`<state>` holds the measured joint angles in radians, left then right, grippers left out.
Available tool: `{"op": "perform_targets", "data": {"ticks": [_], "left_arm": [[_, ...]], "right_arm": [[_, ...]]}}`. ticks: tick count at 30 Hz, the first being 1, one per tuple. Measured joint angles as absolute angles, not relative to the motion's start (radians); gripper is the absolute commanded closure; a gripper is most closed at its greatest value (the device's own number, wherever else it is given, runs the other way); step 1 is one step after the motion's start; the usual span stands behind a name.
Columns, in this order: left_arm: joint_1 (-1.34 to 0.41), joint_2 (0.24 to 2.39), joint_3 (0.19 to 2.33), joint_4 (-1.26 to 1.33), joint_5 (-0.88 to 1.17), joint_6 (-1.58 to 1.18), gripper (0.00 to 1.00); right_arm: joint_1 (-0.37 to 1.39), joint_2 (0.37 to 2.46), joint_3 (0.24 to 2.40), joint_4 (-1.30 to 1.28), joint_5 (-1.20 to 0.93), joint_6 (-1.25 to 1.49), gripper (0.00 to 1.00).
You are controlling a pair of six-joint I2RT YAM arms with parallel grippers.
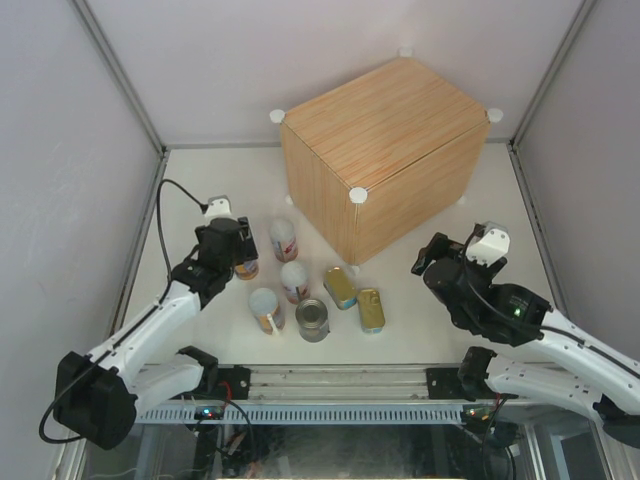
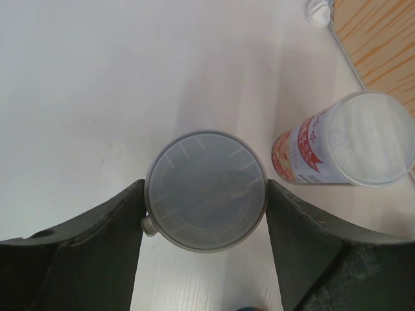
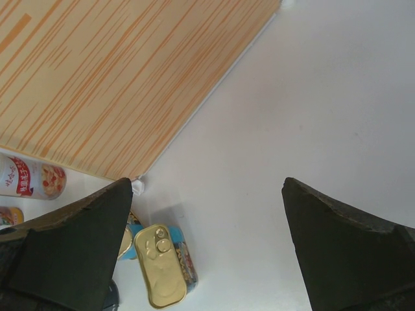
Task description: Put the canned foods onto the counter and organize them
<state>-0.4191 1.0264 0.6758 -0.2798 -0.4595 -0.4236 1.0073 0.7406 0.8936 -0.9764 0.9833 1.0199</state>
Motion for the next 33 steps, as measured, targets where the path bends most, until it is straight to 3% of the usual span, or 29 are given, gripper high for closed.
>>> {"op": "perform_targets", "data": {"ticks": [13,33], "left_arm": [[-0.418,1.009,0.746,-0.415,-0.494,-0.381,1.0],[-0.414,1.116,1.251,-0.478,-0.551,-0.233,1.0]], "right_arm": [[0.923,0.731,0.894,-0.941,0.949,0.965,0.02],[0.782,0.734,0.894,-0.843,0.852,0.847,0.02]]}}
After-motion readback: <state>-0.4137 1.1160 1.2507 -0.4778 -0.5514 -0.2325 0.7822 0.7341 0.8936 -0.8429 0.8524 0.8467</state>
